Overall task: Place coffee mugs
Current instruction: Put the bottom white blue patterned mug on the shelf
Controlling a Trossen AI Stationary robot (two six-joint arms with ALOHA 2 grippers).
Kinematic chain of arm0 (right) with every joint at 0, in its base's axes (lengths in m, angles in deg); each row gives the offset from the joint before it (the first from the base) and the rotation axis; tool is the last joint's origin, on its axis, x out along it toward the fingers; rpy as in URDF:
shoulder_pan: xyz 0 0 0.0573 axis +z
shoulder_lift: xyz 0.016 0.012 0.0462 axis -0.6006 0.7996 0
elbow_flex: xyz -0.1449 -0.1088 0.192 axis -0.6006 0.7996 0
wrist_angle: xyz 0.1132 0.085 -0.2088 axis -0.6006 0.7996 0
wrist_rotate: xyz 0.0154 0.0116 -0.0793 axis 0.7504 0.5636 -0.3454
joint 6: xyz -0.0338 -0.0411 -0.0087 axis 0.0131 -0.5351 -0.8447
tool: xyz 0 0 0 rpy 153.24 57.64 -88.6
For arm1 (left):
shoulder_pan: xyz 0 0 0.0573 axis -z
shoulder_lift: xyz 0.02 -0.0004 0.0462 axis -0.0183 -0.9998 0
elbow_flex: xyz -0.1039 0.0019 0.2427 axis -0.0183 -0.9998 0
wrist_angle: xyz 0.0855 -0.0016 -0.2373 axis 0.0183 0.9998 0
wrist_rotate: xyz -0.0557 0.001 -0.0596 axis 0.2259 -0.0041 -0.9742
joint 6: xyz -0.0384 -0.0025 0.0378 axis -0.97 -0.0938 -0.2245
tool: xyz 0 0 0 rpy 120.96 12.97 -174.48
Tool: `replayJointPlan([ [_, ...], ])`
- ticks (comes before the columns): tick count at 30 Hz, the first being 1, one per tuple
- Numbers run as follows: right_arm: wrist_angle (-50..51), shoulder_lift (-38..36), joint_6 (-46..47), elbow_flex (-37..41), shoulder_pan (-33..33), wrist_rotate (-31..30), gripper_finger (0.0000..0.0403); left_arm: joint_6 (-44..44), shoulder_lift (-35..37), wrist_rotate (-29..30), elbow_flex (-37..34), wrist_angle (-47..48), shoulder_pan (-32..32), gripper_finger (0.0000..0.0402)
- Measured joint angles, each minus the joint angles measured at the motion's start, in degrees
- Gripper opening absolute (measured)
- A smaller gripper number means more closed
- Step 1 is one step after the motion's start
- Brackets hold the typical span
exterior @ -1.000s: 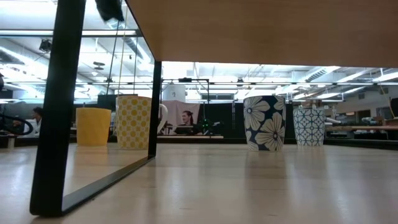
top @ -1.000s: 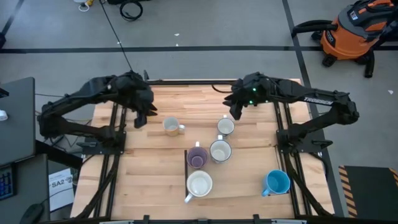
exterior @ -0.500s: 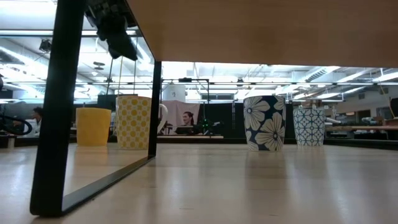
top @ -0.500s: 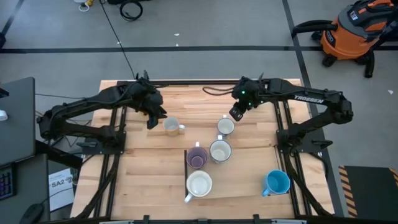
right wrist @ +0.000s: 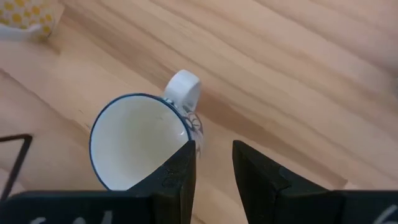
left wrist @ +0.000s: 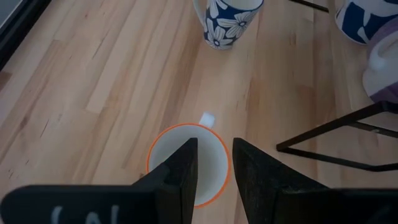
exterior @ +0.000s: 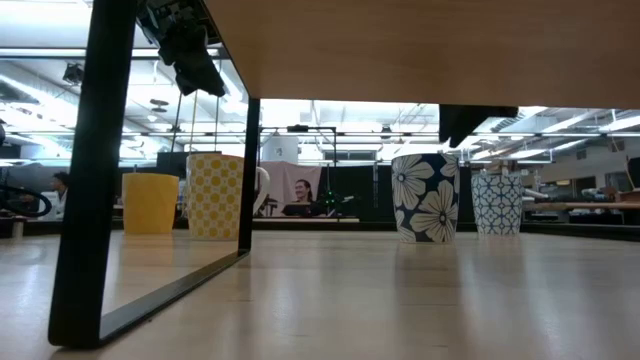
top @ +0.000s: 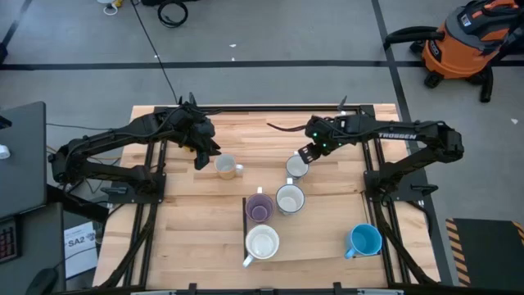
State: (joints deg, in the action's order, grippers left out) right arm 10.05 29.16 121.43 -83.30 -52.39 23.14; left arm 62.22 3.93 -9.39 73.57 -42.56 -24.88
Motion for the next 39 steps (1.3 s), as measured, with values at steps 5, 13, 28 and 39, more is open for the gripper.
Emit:
replayJointPlan([
  [5,-3.49,-0.02,3.32,2.29,1.25,0.83,0.0112,0.0,0.0,0.0,0.0,0.0,0.0,0.0107],
  [13,-4.96,-0.02,8.14,4.31,3.45,-0.6,0.0112,-0.02,0.0,0.02,0.0,0.02,0.0,0.0107],
  [28,-8.13,-0.04,9.68,5.63,5.8,-2.89,0.0112,-0.05,-0.04,0.02,0.02,0.02,0.0,0.0107],
  [39,-8.04,4.88,8.66,5.6,6.0,-3.45,0.0112,-0.08,-0.07,0.02,0.02,0.02,0.0,0.0107],
])
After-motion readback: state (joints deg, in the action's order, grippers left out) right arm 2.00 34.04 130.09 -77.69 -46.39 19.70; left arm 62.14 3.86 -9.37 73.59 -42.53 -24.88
